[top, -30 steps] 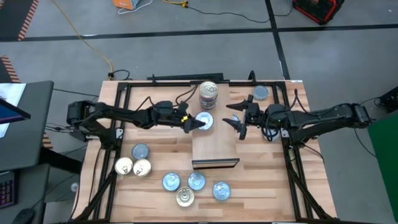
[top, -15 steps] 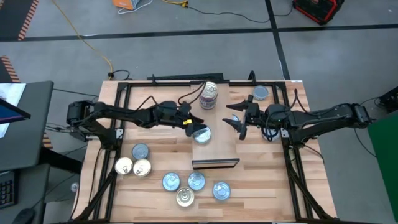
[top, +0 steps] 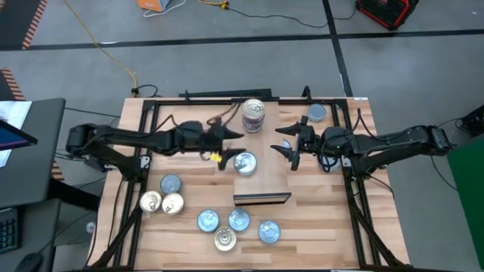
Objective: Stack canned seafood by type on shelf
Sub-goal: Put the red tuna can on the shelf
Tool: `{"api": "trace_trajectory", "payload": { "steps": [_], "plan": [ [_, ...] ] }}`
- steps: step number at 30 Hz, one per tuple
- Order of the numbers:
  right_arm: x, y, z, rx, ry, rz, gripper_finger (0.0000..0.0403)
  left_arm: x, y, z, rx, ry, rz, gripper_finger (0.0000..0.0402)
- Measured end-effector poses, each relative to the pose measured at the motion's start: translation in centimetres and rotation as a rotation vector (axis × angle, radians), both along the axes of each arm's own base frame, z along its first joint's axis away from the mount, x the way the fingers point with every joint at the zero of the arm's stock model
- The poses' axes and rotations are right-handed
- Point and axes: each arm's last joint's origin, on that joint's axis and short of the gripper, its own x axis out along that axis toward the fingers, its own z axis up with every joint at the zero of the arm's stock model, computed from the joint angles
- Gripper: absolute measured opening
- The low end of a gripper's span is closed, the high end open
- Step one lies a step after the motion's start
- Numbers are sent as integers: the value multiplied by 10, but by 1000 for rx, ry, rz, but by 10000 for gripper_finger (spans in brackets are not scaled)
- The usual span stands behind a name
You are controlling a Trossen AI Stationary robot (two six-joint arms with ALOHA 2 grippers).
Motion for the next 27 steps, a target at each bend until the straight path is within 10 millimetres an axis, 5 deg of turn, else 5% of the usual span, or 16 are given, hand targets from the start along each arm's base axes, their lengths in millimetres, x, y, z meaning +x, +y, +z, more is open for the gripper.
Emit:
{"api": "trace_trajectory", "payload": {
  "steps": [11, 27],
  "plan": [
    [0, -1, 2, 23, -25, -7, 317, -5, -75, -21, 387, 213, -53, 251],
    [0, -1, 3, 6, -38, -5, 317, 21, -72, -52, 714, 320, 39, 251]
  ]
}}
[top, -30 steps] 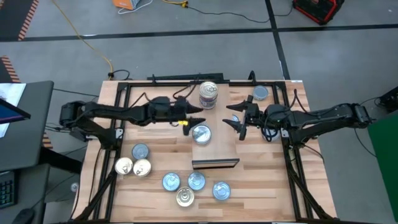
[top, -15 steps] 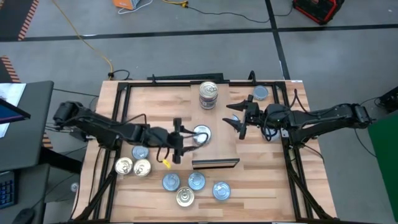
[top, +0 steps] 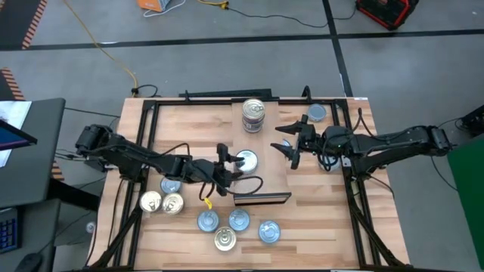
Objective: Stack canned seafood by type on shelf
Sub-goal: Put the red tuna can on the shelf
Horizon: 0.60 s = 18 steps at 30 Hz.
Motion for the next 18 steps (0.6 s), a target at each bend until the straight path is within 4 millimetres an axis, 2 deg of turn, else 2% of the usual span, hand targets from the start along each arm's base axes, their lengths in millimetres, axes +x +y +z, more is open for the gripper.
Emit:
{"api": "trace_trajectory", "payload": {
  "steps": [10, 18],
  "plan": [
    [0, 0, 0, -5, 0, 0, 317, 17, 23, -10, 11, 15, 72, 251],
    [0, 0, 0, -7, 1, 0, 317, 26, 26, -13, 95, 8, 79, 251]
  ]
}}
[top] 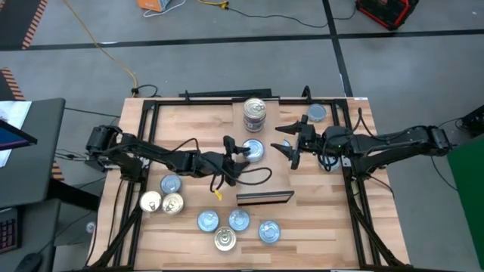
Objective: Stack canned seafood by type on shelf
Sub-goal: Put the red tuna can on the shelf
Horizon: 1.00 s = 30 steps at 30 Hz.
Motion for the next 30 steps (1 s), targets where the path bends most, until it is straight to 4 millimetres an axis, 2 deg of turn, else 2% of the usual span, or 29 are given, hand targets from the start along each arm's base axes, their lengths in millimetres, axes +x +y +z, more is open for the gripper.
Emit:
{"api": "trace_trajectory", "payload": {
  "steps": [6, 13, 19, 22, 26, 30],
  "plan": [
    [0, 0, 0, 0, 2, 0, 317, -1, 3, 7, 42, -63, 115, 251],
    [0, 0, 0, -4, 4, 0, 317, -2, -1, 8, 33, -75, 124, 251],
    [0, 0, 0, -5, 6, 1, 317, -4, 0, 9, 48, -84, 220, 251],
    [0, 2, -5, -10, 55, 65, 317, -5, -4, 10, 28, -102, 236, 251],
    [3, 10, -15, -44, 150, 166, 317, -14, -12, 25, -19, -145, 183, 251],
    [9, 17, -22, -85, 187, 205, 317, -31, -11, 46, -107, -182, 151, 251]
  ]
}}
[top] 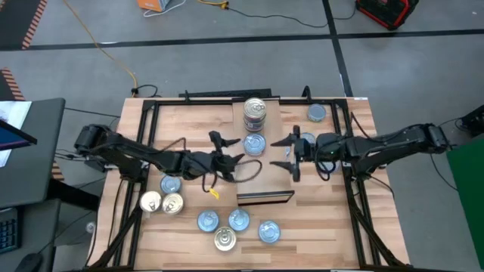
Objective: Stack canned seafood by type on shelf
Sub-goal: Put the red tuna can on the shelf
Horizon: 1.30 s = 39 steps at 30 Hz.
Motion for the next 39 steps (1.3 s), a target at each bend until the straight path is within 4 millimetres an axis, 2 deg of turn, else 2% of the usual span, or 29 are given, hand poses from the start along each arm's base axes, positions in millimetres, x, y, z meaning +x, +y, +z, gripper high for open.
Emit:
{"api": "trace_trajectory", "payload": {
  "steps": [2, 7, 11, 16, 20, 28, 39],
  "plan": [
    [5, 2, -6, -18, 27, 8, 317, -10, 2, 11, -87, -34, -57, 251],
    [20, -1, -21, -65, 76, -9, 317, -25, 1, 20, -332, -65, -212, 251],
    [29, -5, -29, -125, 87, -135, 317, -30, -8, 20, -450, -27, -347, 251],
    [34, -8, -38, -166, 135, -265, 317, -36, -22, 2, -444, 51, -399, 251],
    [36, -9, -43, -171, 154, -290, 317, -43, -29, -6, -414, 44, -417, 251],
    [38, -15, -46, -149, 157, -348, 317, -56, -27, 3, -386, -9, -387, 251],
    [37, -33, -46, -112, 149, -460, 317, -58, -25, 2, -496, -46, -294, 251]
  ]
}}
